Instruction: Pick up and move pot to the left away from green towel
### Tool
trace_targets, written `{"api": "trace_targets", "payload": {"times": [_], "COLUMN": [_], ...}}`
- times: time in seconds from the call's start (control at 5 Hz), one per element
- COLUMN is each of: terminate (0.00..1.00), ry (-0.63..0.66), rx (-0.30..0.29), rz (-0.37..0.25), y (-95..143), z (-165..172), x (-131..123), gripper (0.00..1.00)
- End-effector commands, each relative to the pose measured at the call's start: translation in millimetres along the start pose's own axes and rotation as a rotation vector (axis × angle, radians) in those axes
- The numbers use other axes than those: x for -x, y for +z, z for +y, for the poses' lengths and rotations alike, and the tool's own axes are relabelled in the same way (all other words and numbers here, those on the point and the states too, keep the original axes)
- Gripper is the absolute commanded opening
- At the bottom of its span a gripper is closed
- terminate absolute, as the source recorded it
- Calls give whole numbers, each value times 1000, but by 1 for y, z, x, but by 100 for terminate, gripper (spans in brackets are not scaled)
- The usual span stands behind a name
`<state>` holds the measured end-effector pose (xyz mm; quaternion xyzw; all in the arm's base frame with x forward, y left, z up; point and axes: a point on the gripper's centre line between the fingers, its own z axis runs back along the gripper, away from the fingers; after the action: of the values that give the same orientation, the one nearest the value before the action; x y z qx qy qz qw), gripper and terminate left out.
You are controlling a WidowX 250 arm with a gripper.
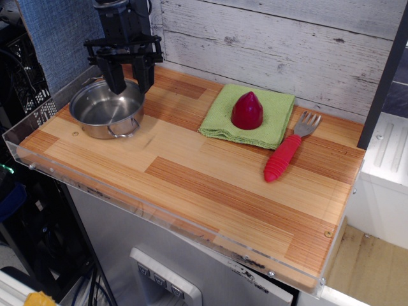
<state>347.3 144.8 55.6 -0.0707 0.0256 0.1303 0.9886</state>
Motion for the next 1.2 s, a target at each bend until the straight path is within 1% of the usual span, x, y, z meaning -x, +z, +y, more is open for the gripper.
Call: {"api": "trace_targets", "payload": {"times": [0.0, 0.2, 0.4, 0.6, 0.8, 1.0], "terminate": [0, 0, 0, 0, 0, 0], "ry": [-73, -117, -241, -331, -368, -368], "rx": [-27, -48, -62, -79, -98, -98], "rz": [-245, -335, -316, -246, -225, -225], "y": [66, 96, 100, 94, 90, 90], "z": [-7, -12, -27, -38, -44, -44], "x": [9, 16, 12, 9, 9, 9], "gripper": [100, 100, 100, 100, 100, 100]}}
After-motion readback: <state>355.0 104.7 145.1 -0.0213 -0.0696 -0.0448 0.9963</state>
